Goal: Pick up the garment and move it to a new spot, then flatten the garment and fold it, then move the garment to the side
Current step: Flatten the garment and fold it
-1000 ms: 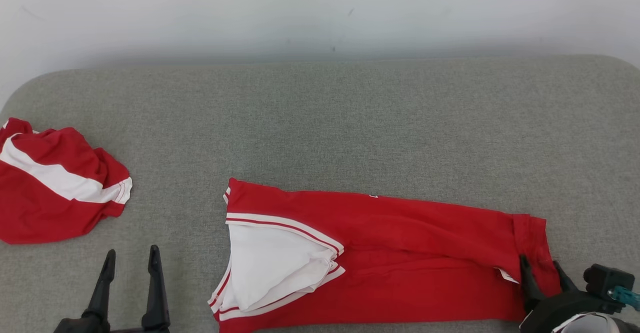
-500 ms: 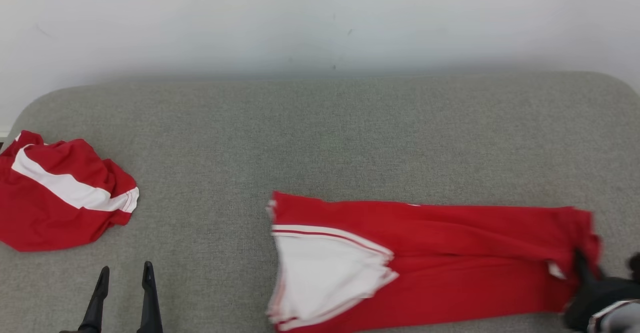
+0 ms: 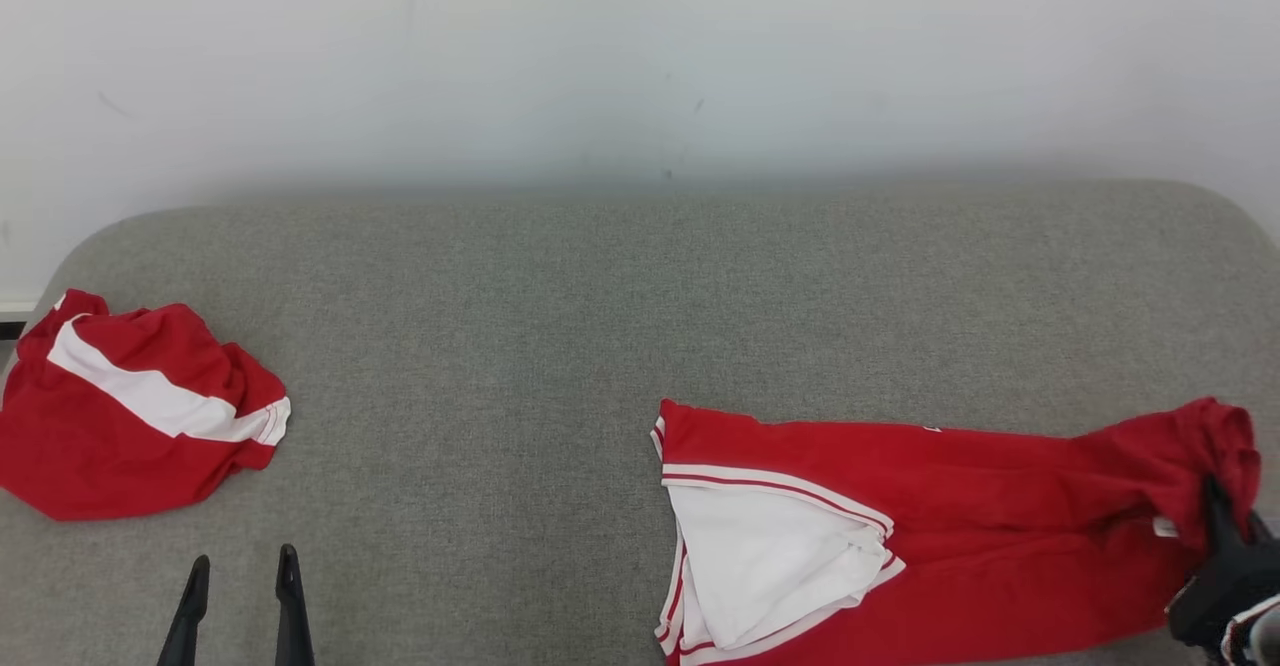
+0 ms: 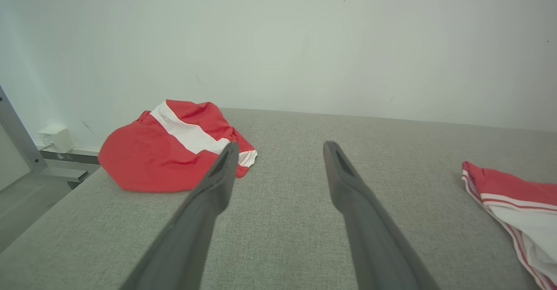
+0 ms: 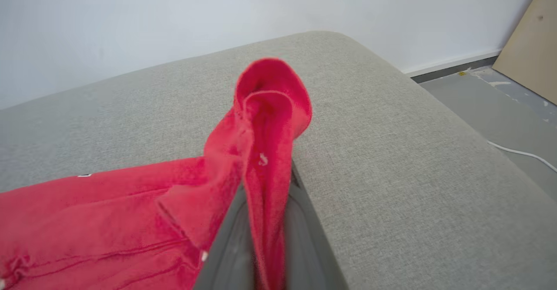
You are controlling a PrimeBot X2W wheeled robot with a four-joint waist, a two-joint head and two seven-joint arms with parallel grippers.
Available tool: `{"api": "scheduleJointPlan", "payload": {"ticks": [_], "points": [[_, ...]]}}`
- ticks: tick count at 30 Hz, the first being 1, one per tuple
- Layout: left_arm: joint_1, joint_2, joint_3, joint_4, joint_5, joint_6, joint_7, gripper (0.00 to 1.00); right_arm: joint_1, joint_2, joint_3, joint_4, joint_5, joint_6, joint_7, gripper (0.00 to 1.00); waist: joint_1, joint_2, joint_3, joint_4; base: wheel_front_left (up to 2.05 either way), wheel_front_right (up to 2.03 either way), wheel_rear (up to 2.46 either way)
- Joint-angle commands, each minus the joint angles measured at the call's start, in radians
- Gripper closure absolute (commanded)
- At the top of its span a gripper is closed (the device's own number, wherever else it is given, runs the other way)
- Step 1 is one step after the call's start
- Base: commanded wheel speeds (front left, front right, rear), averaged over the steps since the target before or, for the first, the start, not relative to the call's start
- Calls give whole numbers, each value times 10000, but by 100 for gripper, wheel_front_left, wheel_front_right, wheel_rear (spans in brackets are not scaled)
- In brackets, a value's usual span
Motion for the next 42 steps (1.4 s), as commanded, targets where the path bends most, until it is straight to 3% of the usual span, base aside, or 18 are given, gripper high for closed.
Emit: {"api": "scheduleJointPlan", "payload": {"ticks": [1,11,16,23,31,38,39,40,41,42], "points": [[171,-26,26,-41,59,-29,-31,0,82,117,69,-186,73,-26,26,100,0,0,-58,-22,0,0,0],[30,-48,-192,-145,248,-62,-31,0,612,1917,1425,-3152,11,-26,948,100,0,0,-43,79,0,0,0],[-124,-51,-403,-69,272,-71,-31,0,617,2838,2173,-3866,-183,-26,1398,100,0,0,27,237,0,0,0],[-378,-53,-779,46,209,-47,-31,0,326,3691,2813,-3692,-339,-26,1503,100,0,0,119,626,0,0,0],[-594,-54,-1007,124,90,-29,-31,0,-63,3929,3146,-2722,-265,-25,1174,100,0,0,253,894,0,0,0],[-743,-54,-1143,191,-12,1,-31,0,-374,3933,3976,-2171,639,-25,713,100,0,0,367,926,0,0,0],[-741,-53,-1160,209,-33,-10,-31,0,-428,3934,4056,-2077,689,-26,614,66,0,0,374,912,0,0,0],[-752,-53,-1183,224,-40,-19,-31,0,-499,3934,4152,-1978,719,-26,505,22,0,0,378,897,0,0,0],[-760,-55,-1192,230,-43,-15,-31,0,-552,3935,4232,-1880,769,-25,431,0,0,0,379,879,0,0,0],[-764,-53,-1200,240,-44,-7,-31,0,-632,3932,4253,-1833,771,-25,254,0,0,0,378,854,0,0,0]]}}
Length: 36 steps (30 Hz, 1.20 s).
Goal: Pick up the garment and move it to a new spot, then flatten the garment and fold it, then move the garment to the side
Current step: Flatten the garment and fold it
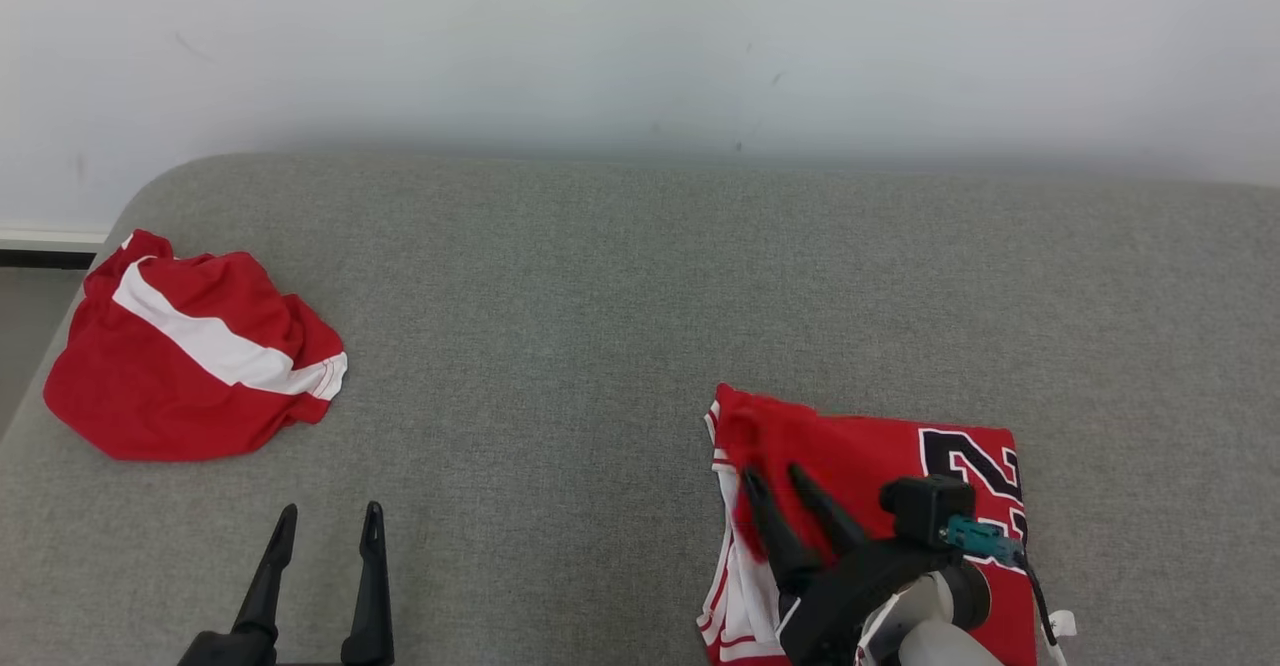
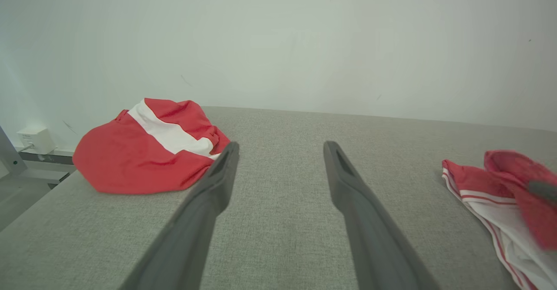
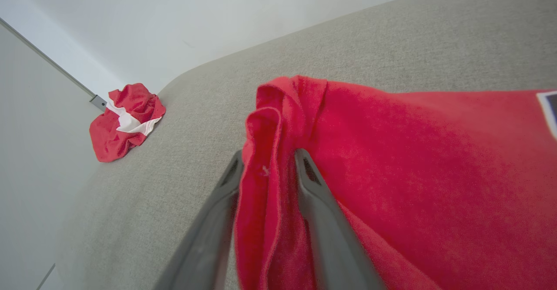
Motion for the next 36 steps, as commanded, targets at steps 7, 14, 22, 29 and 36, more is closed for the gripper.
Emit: {"api": "scheduleJointPlan", "payload": {"ticks": [7,14,22,29,36], "points": [[2,-13,129,27,-45,22,-31,0,-394,-234,-732,92,-620,-24,-969,0,0,-1,-127,-338,0,0,0],[152,-14,253,-27,57,4,-31,0,236,-1038,-2061,-1218,-1239,-24,-1108,0,0,-1,-303,-787,0,0,0],[158,-12,380,14,110,-23,-31,0,1653,-1453,-3058,-3167,-2124,-24,-1097,0,0,-1,-487,-1164,0,0,0],[227,-12,532,86,153,-41,-31,0,2568,-1350,-3503,-4087,-2564,-24,-1097,0,0,-1,-616,-1253,0,0,0],[557,-9,818,17,257,-45,-31,0,3458,-1120,-4003,-4764,-2842,-23,-1098,0,0,-1,-829,-1198,0,0,0]]}}
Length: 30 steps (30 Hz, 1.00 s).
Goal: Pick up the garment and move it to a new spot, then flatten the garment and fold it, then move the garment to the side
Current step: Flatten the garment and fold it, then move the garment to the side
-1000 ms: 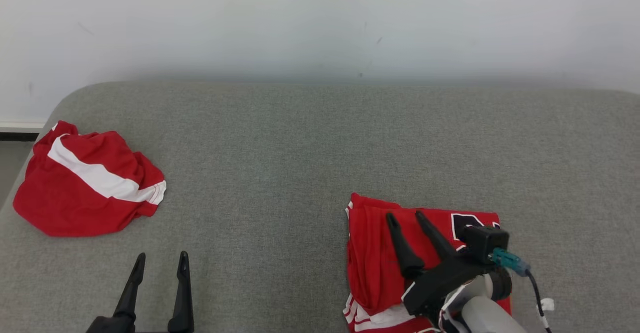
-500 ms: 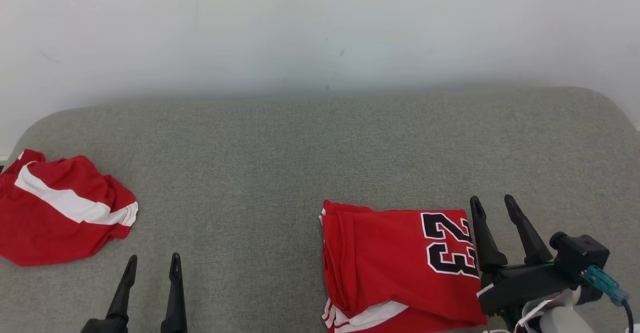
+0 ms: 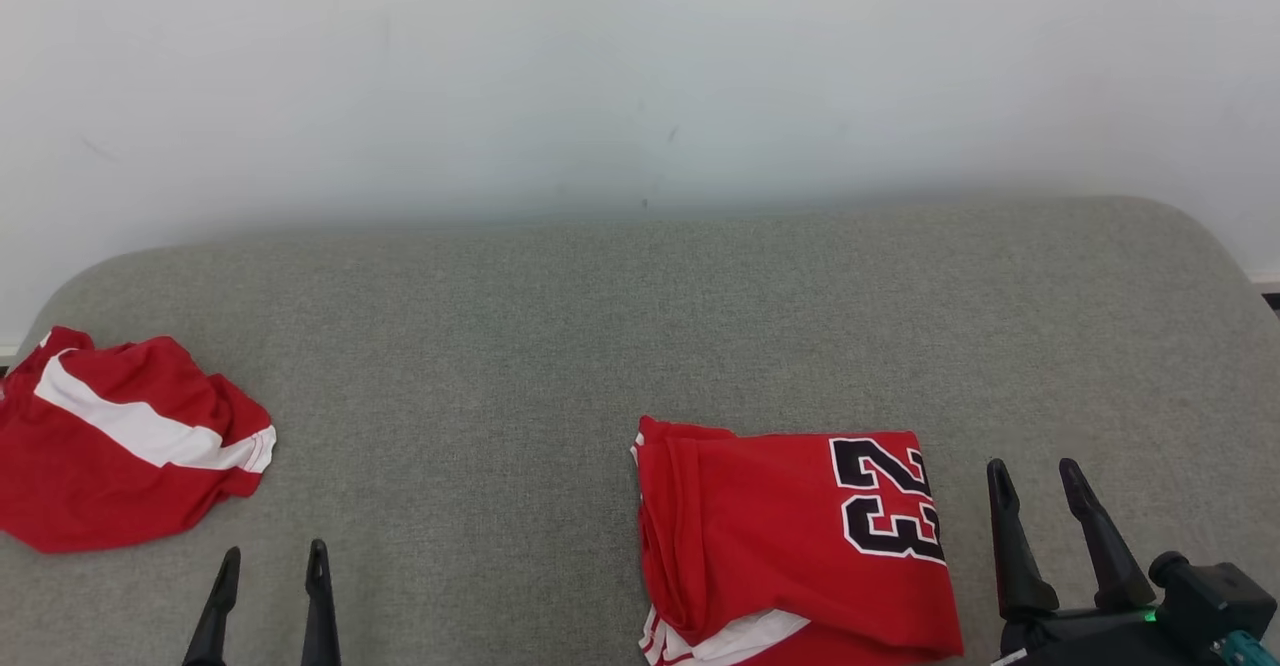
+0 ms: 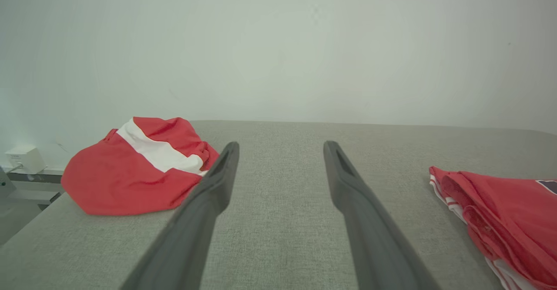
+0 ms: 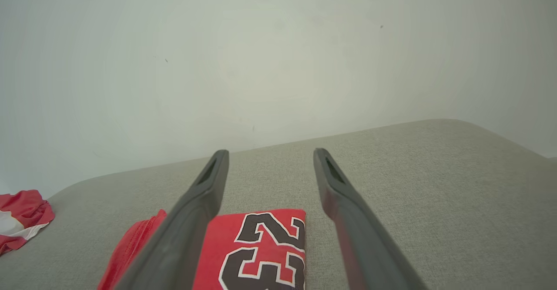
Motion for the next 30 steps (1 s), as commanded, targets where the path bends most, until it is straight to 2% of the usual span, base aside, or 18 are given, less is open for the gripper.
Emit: {"api": "scheduleJointPlan", "payload": {"ticks": [1,13,30], "points": [[138,-7,74,-5,71,-40,-31,0,151,40,-40,-77,-90,-25,1,0,1,-1,-55,29,0,0,0],[620,26,281,-17,228,14,-31,0,1062,112,-330,-444,-366,-26,0,0,1,-1,-302,203,0,0,0],[677,61,207,69,362,54,-31,0,1041,175,-201,-223,-934,-26,341,0,1,-1,-298,348,0,0,0]]}}
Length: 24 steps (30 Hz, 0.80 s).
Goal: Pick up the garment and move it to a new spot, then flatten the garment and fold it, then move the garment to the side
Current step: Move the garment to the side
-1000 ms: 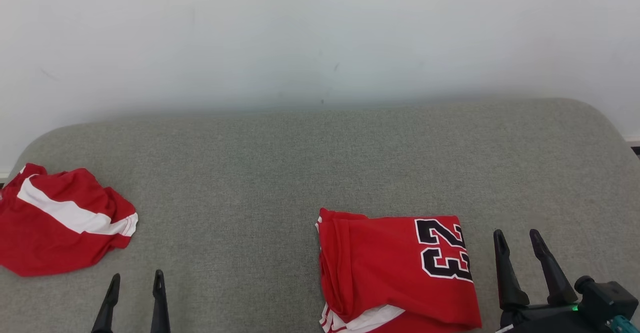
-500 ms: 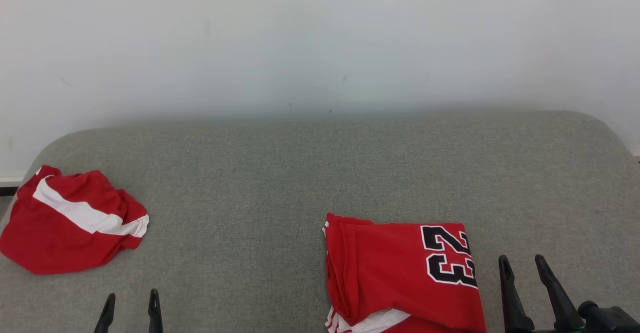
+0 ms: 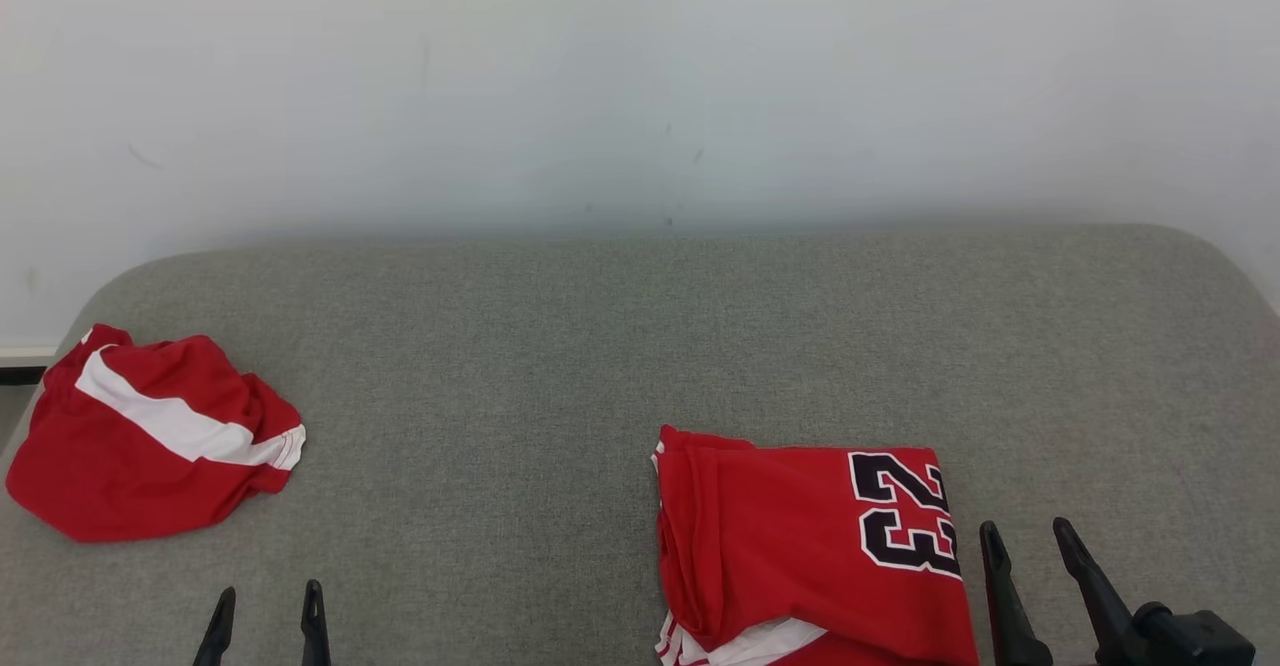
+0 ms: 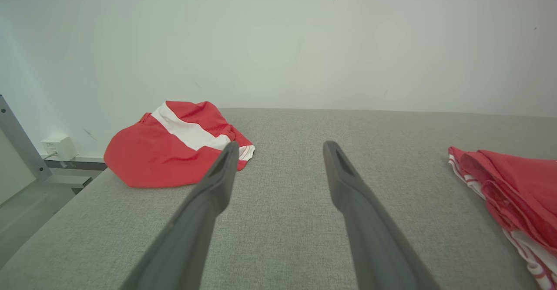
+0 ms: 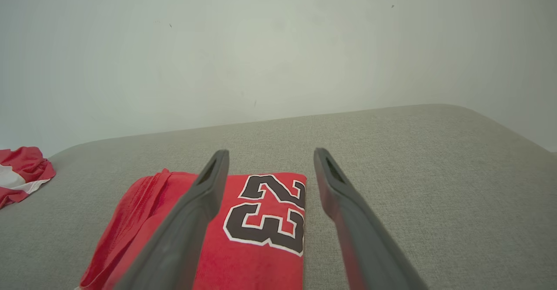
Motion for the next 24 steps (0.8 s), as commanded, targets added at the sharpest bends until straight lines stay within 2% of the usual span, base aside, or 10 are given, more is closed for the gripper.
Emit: {"api": "scheduleJointPlan", "payload": {"ticks": [1,11,16,24], "points": [[107,18,-1,30,96,47,-31,0,19,13,-1,30,-91,-26,26,0,1,0,4,8,0,0,0],[74,15,13,38,33,52,-31,0,-126,36,93,193,-59,-26,88,0,1,0,46,1,0,0,0],[-16,21,-16,13,-15,42,-31,0,-625,48,-5,582,185,-26,452,0,1,0,135,2,0,0,0],[-232,5,-249,75,-43,29,-31,0,-1736,-357,179,1968,218,-26,1047,0,1,0,414,203,0,0,0]]}}
